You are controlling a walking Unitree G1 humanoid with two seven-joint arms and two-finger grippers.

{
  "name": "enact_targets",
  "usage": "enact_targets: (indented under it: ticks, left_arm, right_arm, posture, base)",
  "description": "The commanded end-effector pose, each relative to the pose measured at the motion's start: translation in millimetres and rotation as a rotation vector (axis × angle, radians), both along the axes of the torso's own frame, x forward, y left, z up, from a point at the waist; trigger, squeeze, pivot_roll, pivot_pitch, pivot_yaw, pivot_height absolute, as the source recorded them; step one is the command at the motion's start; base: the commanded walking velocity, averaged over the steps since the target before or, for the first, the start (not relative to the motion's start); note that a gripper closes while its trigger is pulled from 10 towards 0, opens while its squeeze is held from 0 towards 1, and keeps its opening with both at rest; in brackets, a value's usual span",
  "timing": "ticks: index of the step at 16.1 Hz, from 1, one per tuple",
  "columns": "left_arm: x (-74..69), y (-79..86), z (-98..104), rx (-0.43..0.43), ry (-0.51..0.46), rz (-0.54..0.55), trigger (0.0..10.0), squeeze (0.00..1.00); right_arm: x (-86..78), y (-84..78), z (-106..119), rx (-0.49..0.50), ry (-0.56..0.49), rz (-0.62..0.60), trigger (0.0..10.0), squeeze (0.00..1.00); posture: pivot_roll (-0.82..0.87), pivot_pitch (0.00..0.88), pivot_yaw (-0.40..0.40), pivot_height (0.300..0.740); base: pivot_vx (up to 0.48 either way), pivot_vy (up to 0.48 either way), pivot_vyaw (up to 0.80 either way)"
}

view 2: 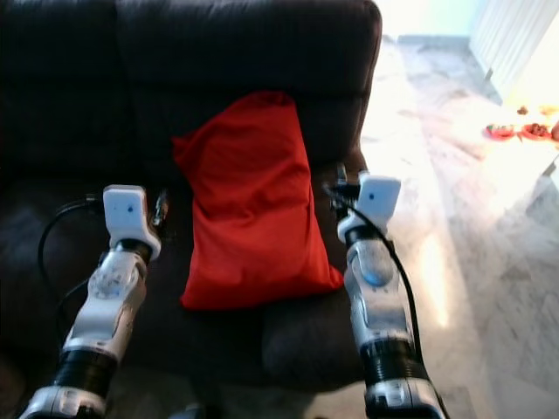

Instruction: Move the pillow to the sofa from floor

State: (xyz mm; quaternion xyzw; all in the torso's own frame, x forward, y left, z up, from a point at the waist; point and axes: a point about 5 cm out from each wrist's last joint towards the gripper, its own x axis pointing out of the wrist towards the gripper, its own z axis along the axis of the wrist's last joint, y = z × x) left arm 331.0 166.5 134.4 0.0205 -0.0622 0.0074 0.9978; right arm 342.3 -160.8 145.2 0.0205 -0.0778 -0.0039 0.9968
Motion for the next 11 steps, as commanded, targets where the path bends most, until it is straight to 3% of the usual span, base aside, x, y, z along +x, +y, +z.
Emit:
enact_targets:
  ticks: [1,3,7,10,11]
  left_arm:
    - [-2.0,2.5,2,-0.009,-0.002,0.005,10.0,0.0]
    - [-3.3,4.4,-6,-0.048,0.042,0.016,10.0,0.0]
    - [-5.7,1.6,-25,-0.114,0.147,-0.016,10.0,0.0]
    - [-5.3,-4.4,-11,-0.07,0.058,-0.014,10.0,0.0]
    - [-4.2,-6.6,-9,-0.098,0.054,-0.023,10.0,0.0]
  right_arm:
    - [-2.8,1.1,-8,-0.023,0.036,0.013,10.0,0.0]
    - [-5.6,-0.4,-29,-0.039,0.118,0.024,10.0,0.0]
    - [-8.4,-3.4,-45,-0.018,0.199,0.013,10.0,0.0]
    - [-6.4,-6.0,-35,0.002,0.147,-0.013,10.0,0.0]
    - [-4.1,-5.2,-29,0.015,0.119,-0.013,10.0,0.0]
  posture:
    - [0.07,0.138,0.019,0.728]
    - [0.07,0.13,0.016,0.728]
    - [0.07,0.136,0.014,0.728]
    - [0.07,0.152,0.012,0.728]
    - [0.07,0.156,0.013,0.728]
  base:
    - [0.0,0.0,0.0]
    - [0.0,0.0,0.0]
    - [0.0,0.0,0.0]
    - [0.0,0.0,0.0]
    - [0.0,0.0,0.0]
